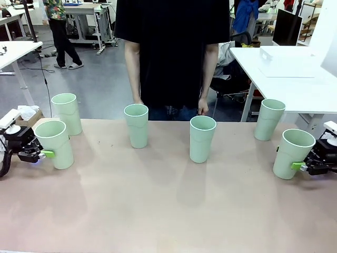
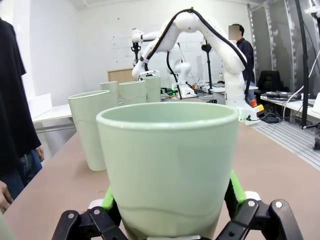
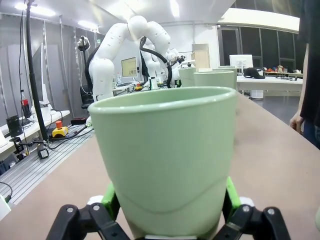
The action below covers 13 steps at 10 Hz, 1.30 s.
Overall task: Stack the cups and store them in the basket.
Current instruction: Pick up two Reusable plastic cups , one in each hand.
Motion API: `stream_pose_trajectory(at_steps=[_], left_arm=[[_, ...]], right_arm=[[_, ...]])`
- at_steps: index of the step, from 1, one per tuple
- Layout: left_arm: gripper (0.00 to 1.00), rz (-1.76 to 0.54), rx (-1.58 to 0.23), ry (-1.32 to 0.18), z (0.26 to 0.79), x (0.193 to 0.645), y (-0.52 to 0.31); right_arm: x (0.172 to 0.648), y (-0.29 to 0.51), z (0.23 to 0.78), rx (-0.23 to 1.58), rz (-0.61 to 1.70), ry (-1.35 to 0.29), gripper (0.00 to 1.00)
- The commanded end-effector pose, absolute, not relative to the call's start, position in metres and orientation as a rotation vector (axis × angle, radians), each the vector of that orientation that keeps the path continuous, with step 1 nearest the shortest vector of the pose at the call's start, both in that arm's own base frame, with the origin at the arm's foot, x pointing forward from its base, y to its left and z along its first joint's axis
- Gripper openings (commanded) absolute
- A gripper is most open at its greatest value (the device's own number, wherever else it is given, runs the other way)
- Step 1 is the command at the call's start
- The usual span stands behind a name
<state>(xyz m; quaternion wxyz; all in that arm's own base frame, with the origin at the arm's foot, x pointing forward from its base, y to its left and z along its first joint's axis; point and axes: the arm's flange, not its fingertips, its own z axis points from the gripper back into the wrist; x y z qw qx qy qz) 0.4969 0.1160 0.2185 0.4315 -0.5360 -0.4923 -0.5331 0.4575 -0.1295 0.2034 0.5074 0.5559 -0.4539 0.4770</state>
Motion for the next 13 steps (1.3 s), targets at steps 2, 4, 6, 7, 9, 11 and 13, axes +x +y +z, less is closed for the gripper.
stream_pose_trajectory(at_steps=[2,4,6,7,9,11,13], left_arm=[[1.00,-1.344,-1.332,-1.236,0.2180,0.4965,0.1129],[0.81,-1.343,-1.318,-1.215,0.2232,0.5002,0.1139],[0.62,-1.342,-1.308,-1.232,0.2257,0.4988,0.1158],[0.76,-1.338,-1.310,-1.237,0.2250,0.4980,0.1167],[0.57,-1.323,-1.321,-1.243,0.2240,0.4959,0.1186],[0.23,-1.327,-1.321,-1.195,0.2223,0.5018,0.1186],[0.23,-1.327,-1.321,-1.195,0.2223,0.5018,0.1186]], right_arm=[[0.4586,-0.1296,0.2044,1.338,1.154,-1.095,1.00],[0.4579,-0.1296,0.2046,1.345,1.151,-1.089,0.80],[0.4566,-0.1287,0.2043,1.359,1.144,-1.088,0.61],[0.4563,-0.1285,0.2046,1.365,1.143,-1.089,0.75],[0.4562,-0.1288,0.2050,1.383,1.137,-1.085,0.55],[0.4558,-0.1289,0.2015,1.356,1.143,-1.092,0.21],[0.4558,-0.1289,0.2015,1.356,1.143,-1.092,0.21]])
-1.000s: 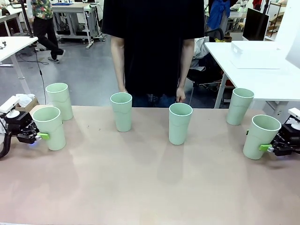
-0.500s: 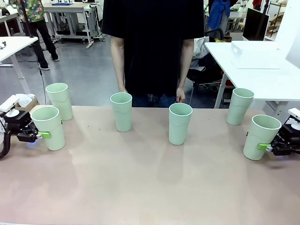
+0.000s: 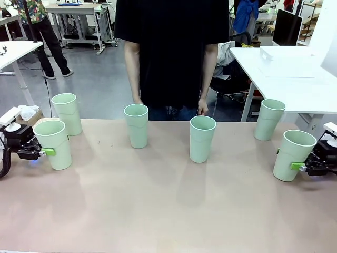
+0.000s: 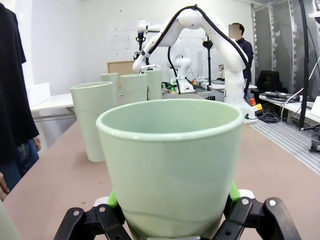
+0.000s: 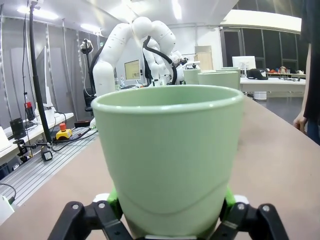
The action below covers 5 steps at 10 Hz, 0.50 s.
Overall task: Stack the cups and store them in the basket.
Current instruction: Pick up two Reusable plastic cups , one in each hand.
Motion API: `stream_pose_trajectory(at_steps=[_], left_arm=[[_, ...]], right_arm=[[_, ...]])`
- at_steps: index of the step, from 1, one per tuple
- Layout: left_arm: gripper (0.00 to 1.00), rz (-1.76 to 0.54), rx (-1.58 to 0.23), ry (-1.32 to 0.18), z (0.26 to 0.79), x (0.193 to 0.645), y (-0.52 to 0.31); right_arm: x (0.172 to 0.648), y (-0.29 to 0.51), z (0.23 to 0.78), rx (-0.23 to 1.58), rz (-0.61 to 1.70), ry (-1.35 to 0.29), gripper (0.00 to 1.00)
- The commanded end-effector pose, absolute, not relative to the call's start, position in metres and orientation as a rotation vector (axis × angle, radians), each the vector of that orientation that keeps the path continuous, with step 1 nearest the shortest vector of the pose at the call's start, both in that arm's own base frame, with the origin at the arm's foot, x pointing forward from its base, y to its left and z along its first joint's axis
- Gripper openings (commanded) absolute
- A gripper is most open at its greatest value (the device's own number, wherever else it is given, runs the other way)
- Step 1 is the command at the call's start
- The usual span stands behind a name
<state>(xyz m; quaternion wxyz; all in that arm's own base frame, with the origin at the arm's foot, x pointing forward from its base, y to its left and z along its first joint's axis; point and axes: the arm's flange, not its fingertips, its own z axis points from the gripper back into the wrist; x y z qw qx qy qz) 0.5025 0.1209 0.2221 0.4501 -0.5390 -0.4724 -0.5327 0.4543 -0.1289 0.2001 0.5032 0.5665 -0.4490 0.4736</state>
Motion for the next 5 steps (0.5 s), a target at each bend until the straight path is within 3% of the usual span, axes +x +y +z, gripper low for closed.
stream_pose_trajectory(at_steps=[1,2,5], left_arm=[[0.23,-1.327,-1.321,-1.195,0.222,0.502,0.119],[0.87,-1.317,-1.333,-1.168,0.222,0.502,0.121],[0.87,-1.294,-1.262,-1.253,0.278,0.472,0.080]], right_arm=[[0.456,-0.129,0.201,1.356,1.143,-1.092,0.21],[0.454,-0.129,0.200,1.368,1.144,-1.084,0.85],[0.436,-0.093,0.242,1.312,1.125,-1.182,0.85]])
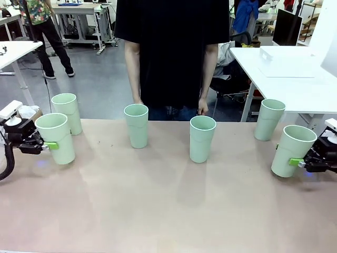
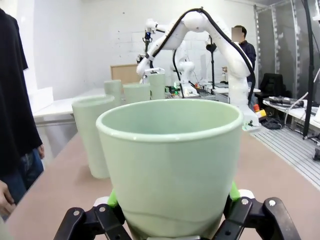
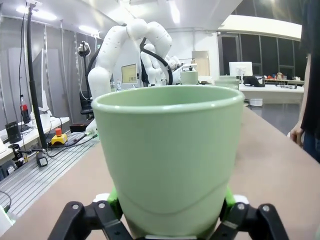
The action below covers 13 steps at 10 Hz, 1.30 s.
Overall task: Stack the cups and store them in the basket.
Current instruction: Pick up two Reusable plastic cups , one in each hand.
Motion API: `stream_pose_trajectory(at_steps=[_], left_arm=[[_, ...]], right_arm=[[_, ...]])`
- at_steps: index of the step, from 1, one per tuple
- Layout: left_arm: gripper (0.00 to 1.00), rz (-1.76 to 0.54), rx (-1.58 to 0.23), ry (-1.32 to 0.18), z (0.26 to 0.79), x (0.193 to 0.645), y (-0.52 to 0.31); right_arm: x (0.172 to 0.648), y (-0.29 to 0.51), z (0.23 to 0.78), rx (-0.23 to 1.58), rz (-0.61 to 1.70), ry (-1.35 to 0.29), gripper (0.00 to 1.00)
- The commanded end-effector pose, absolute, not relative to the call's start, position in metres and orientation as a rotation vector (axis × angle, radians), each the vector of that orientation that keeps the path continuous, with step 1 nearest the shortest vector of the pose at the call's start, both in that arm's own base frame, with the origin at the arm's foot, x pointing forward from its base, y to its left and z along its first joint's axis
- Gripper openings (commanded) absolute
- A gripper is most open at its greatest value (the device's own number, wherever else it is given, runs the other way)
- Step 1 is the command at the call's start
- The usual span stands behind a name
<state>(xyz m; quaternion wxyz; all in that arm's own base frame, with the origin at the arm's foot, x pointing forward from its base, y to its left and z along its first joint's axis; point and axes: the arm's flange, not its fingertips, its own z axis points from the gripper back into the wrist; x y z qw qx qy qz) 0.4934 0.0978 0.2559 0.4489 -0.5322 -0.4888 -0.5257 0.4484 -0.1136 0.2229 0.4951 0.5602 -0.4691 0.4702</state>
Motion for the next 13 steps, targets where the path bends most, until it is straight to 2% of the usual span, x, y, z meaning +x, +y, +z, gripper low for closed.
stream_pose_trajectory(at_steps=[1,5,9,13], left_arm=[[0.87,-1.267,-1.257,-1.259,0.293,0.460,0.068],[0.87,-1.215,-1.249,-1.335,0.329,0.422,0.045],[0.87,-1.163,-1.240,-1.344,0.336,0.415,0.054],[0.87,-1.139,-1.255,-1.340,0.337,0.417,0.056]], right_arm=[[0.429,-0.079,0.255,1.301,1.123,-1.208,0.85],[0.408,-0.037,0.291,1.262,1.153,-1.259,0.85],[0.409,-0.022,0.316,1.192,1.118,-1.265,0.85],[0.408,-0.012,0.327,1.226,1.079,-1.253,0.85]])
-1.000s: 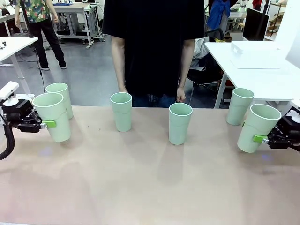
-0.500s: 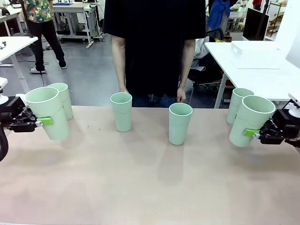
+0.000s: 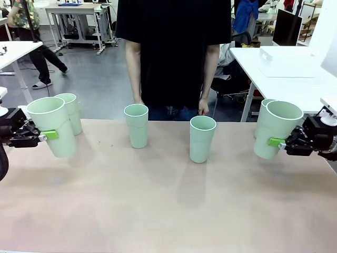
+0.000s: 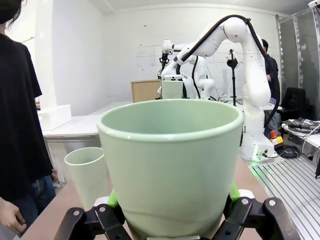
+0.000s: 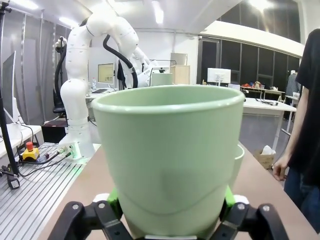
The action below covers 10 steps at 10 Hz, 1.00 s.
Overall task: Stack the cups and store them in the basket.
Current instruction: Pick up two Reusable plastic cups , one in each hand, then place the stack of Reusable plastic cups into the Pantry Basket.
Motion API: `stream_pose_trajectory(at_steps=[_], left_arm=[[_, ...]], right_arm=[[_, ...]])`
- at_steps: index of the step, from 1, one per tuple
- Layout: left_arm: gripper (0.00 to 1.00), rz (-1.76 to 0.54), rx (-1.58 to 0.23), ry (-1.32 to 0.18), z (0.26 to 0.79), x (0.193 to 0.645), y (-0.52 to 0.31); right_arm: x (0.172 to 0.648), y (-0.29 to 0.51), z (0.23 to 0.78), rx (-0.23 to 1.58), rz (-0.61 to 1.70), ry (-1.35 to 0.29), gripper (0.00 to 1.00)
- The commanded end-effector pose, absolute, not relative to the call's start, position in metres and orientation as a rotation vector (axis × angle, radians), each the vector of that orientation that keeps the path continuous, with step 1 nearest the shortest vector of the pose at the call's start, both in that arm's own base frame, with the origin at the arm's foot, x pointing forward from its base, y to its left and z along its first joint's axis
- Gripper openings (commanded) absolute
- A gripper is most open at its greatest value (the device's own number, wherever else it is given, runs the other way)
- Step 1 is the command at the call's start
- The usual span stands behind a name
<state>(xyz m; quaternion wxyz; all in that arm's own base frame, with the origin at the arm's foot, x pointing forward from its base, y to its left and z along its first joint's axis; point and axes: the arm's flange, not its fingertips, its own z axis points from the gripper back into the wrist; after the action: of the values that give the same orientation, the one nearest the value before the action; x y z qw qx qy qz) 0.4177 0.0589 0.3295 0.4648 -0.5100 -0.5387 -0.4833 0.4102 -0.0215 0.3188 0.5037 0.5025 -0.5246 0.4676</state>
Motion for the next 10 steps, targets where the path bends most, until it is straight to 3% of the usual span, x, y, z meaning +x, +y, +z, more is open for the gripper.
stream_pose_trajectory(at_steps=[1,10], left_arm=[[0.87,-1.154,-1.268,-1.357,0.3359,0.4171,0.0569],[0.87,-1.187,-1.253,-1.323,0.3295,0.4177,0.0589]], right_arm=[[0.4078,-0.0120,0.3248,1.248,1.083,-1.241,0.85],[0.4102,-0.0215,0.3188,1.213,1.129,-1.267,0.85]])
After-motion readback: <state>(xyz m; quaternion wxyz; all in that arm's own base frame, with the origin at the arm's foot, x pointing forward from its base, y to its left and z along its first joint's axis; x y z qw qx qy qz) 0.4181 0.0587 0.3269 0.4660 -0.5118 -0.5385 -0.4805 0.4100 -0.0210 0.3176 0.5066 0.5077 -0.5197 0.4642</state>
